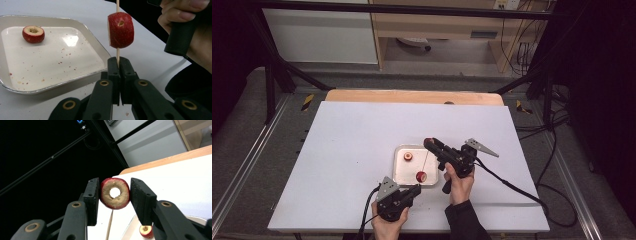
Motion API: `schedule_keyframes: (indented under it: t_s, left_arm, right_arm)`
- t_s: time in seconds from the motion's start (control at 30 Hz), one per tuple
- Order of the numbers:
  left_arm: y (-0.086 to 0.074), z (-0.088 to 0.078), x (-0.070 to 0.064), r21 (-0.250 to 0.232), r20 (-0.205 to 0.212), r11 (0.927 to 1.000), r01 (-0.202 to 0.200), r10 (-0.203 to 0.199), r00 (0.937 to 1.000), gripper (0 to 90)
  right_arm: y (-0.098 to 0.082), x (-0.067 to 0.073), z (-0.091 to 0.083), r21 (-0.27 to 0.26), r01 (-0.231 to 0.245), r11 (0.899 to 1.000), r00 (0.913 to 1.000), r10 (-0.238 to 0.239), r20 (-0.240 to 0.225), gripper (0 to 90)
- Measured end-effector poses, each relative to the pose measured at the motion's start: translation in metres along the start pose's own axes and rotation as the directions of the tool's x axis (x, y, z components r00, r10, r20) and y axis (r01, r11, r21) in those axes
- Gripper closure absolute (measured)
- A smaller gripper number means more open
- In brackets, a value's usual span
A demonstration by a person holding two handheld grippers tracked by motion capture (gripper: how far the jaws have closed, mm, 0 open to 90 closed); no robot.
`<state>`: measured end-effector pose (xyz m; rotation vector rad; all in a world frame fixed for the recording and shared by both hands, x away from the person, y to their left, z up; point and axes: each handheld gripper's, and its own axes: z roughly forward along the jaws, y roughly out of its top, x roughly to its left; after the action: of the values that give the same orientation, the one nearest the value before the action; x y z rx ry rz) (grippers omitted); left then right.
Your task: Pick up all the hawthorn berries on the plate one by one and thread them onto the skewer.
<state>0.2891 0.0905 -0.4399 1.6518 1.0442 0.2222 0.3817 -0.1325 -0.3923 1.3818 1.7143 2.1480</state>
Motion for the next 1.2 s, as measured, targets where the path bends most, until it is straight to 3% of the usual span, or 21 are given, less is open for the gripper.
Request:
schedule_keyframes:
  t_s: [0.43, 0.7, 0.83, 0.97, 1.07, 1.2]
  left_arm:
    - [-0.001, 0.001, 0.000, -0.004, -0.003, 1.0000, 0.008, -0.008, 1.0000, 88.3]
    - [0.000, 0.003, -0.001, -0.024, -0.004, 0.9983, 0.054, -0.054, 0.9985, 88.4]
    - [0.002, 0.004, 0.000, -0.045, -0.010, 0.9968, 0.066, -0.066, 0.9978, 88.3]
    - [0.007, 0.006, 0.004, -0.015, -0.024, 0.9991, 0.038, -0.039, 0.9990, 88.4]
    - [0.010, 0.007, 0.006, -0.027, -0.024, 0.9986, 0.045, -0.046, 0.9986, 88.3]
    - [0.014, 0.009, 0.011, -0.005, -0.031, 0.9994, 0.034, -0.034, 0.9990, 88.5]
  right_arm:
    - [-0.002, 0.000, 0.001, 0.012, 0.000, 1.000, 1.0000, 0.001, -0.006, 60.6]
    - [-0.011, 0.001, 0.002, 0.030, -0.008, 1.000, 0.9999, 0.008, -0.011, 60.7]
    - [-0.016, 0.001, 0.002, 0.062, 0.000, 0.998, 0.9999, 0.000, -0.012, 60.7]
    - [-0.022, 0.002, 0.002, 0.099, 0.004, 0.995, 0.9999, -0.002, -0.016, 60.8]
    - [-0.025, 0.002, 0.002, 0.133, 0.011, 0.991, 0.9997, -0.008, -0.022, 60.8]
    - [-0.032, 0.002, 0.002, 0.160, 0.019, 0.987, 0.9996, -0.016, -0.023, 60.8]
